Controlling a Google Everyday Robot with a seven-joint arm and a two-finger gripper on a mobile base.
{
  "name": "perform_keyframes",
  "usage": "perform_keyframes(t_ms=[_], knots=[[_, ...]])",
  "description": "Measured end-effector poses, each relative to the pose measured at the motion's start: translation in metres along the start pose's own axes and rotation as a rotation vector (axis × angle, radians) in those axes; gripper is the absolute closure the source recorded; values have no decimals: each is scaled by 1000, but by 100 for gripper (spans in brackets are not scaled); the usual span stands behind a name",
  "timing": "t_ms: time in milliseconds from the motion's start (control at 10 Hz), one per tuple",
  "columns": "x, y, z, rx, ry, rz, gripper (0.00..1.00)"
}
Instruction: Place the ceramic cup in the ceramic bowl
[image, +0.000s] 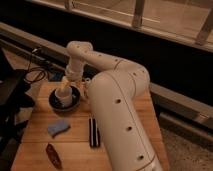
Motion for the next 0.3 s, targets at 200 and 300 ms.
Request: perform_keyframes(t_ms=[200,300], knots=[[1,1,-7,14,-13,-3,34],[2,3,-16,21,-20,-4,34]])
